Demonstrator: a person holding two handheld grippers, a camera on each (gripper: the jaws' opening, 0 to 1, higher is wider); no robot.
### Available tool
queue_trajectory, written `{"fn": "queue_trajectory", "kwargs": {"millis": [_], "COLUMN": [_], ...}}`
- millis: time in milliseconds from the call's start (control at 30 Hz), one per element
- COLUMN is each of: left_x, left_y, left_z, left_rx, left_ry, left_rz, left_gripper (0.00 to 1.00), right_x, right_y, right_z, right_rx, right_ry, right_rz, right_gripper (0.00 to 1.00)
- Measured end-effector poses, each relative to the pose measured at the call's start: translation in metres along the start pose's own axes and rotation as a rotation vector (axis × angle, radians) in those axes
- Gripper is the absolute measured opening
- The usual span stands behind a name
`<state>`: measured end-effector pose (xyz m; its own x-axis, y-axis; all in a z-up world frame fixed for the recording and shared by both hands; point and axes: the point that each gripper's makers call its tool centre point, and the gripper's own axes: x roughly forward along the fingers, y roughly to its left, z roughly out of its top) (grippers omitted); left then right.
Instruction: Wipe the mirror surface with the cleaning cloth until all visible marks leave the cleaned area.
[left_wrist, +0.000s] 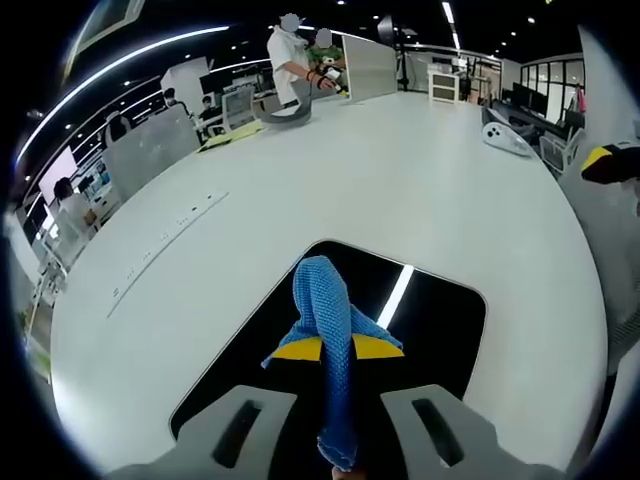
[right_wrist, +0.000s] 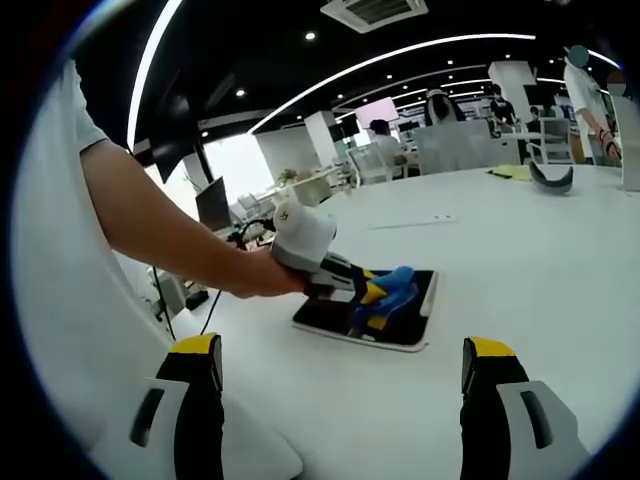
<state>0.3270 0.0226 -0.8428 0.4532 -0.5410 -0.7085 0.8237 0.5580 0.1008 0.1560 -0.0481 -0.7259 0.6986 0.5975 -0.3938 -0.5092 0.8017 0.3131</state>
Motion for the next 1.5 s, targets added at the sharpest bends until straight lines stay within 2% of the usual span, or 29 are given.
{"fn": "queue_trajectory", "kwargs": {"millis": [167, 600, 1100, 1333, 1500], "left_x": [-0.002, -0.009, -0.019, -0.021, -0.023], "left_y": [-0.003, -0.009, -0.021, -0.024, -0.026], "left_z": [-0.002, -0.008, -0.017, -0.019, -0.022], "left_rx": [0.019, -0.007, -0.012, 0.0, -0.01], "left_ry": [0.006, 0.012, 0.027, 0.046, 0.038], "left_rz": [0.005, 0.008, 0.004, -0.008, -0.001], "left_gripper": [0.06, 0.06, 0.06, 0.06, 0.06], "right_x": [-0.003, -0.008, -0.011, -0.014, -0.016], "right_y": [0.0, 0.007, 0.01, 0.011, 0.012], "right_z": [0.0, -0.001, 0.001, -0.004, 0.0], "right_rx": [-0.006, -0.03, -0.039, -0.048, -0.053], "right_ry": [0.003, 0.01, 0.009, 0.023, 0.018], "right_rz": [-0.006, -0.001, 0.005, 0.014, 0.021], "right_gripper": [1.0, 1.0, 1.0, 1.0, 1.0]}}
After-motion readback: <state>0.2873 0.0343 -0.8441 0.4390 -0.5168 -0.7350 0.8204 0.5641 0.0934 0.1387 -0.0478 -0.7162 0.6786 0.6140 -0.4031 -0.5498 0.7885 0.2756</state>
